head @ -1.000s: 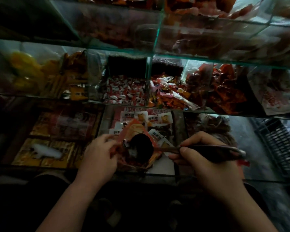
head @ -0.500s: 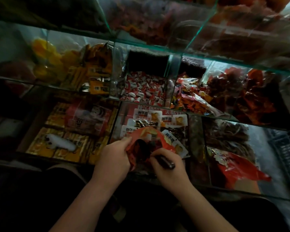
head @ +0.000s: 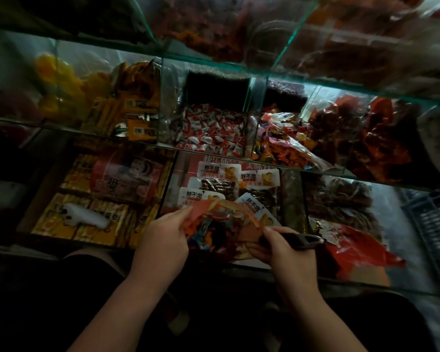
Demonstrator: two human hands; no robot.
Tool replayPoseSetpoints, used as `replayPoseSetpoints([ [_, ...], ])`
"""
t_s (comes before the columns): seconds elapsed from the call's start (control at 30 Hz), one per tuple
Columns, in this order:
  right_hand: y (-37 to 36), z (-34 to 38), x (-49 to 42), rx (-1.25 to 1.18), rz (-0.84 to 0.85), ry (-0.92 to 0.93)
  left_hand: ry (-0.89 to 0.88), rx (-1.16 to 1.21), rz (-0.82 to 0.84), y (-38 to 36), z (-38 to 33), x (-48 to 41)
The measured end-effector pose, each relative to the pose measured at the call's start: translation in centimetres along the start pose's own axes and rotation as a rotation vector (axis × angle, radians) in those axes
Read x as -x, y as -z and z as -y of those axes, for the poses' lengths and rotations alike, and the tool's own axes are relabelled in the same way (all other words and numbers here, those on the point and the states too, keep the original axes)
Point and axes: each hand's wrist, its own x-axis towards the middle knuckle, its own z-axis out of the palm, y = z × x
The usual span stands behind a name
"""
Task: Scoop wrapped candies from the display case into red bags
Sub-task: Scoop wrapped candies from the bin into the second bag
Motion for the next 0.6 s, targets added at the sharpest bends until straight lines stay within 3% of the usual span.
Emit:
replayPoseSetpoints([
  [0.17, 1.5, 1.1, 0.3, -0.038, -0.063, 0.050, -0.057, -0.081, -0.025, -0.1, -1.1, -0.2],
  [0.33, 3.5, 1.9, 0.6, -0.084, -0.076, 0.078, -0.310, -0.050, -0.215, -0.7, -2.3, 0.9],
  [0.43, 4.3, 2.3, 1.2, -0.128, -0.077, 0.084, -0.274, 0.055, -0.099, -2.2, -2.9, 1.6],
  [0.6, 5.5, 2.7, 2.2, -0.192, -0.071, 0.112, -0.073, -0.047, 0.224, -4.8, -2.9, 1.2],
])
